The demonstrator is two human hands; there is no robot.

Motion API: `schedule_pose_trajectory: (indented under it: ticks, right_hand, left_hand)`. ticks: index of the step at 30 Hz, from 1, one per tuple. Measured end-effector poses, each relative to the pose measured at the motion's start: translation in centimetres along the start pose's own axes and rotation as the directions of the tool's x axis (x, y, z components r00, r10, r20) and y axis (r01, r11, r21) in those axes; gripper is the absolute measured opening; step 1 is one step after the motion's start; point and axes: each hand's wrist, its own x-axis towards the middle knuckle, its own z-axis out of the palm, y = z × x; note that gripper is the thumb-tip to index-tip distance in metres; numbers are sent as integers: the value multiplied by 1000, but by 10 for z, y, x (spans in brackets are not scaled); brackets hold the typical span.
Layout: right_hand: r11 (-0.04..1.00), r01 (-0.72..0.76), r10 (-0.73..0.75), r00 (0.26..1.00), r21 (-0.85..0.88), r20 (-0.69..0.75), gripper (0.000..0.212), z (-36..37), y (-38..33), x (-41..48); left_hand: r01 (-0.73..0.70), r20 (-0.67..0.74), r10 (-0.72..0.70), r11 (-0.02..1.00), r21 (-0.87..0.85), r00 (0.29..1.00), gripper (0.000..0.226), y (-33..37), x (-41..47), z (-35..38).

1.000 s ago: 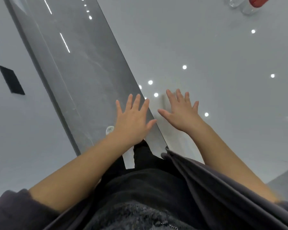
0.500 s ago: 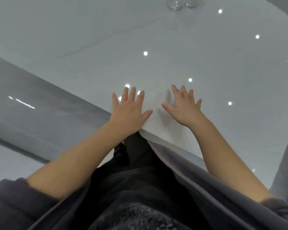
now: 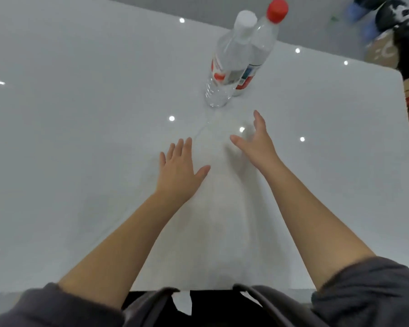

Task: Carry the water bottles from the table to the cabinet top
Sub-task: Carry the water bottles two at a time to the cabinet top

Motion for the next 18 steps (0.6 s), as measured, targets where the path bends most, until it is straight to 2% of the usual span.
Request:
schedule_pose_trajectory:
  ticks: [4, 6, 11, 16, 18]
  right_hand:
    - [962, -58, 101, 984, 266, -149, 92, -5, -23, 56]
    - [950, -47, 103, 981, 310, -165, 92, -10, -27, 79]
    - [945, 70, -33, 992, 321, -121, 79, -19, -37, 122]
    - [983, 79, -67, 995, 168, -71, 71, -30, -39, 161]
    - [979, 98, -90, 995, 181, -51, 53, -32, -40, 157]
  left_hand:
    - [-177, -16, 177, 970, -167, 984, 86, 6, 75, -27]
    - [-210, -18, 214, 938, -277, 977, 91, 13, 104, -33]
    - [-234, -60, 235, 843, -484, 970, 94, 30, 173, -42]
    - [-265, -57, 274, 825, -499, 960, 59, 41, 200, -47]
    - [-273, -46, 289, 823, -499, 956, 56, 31, 201, -50]
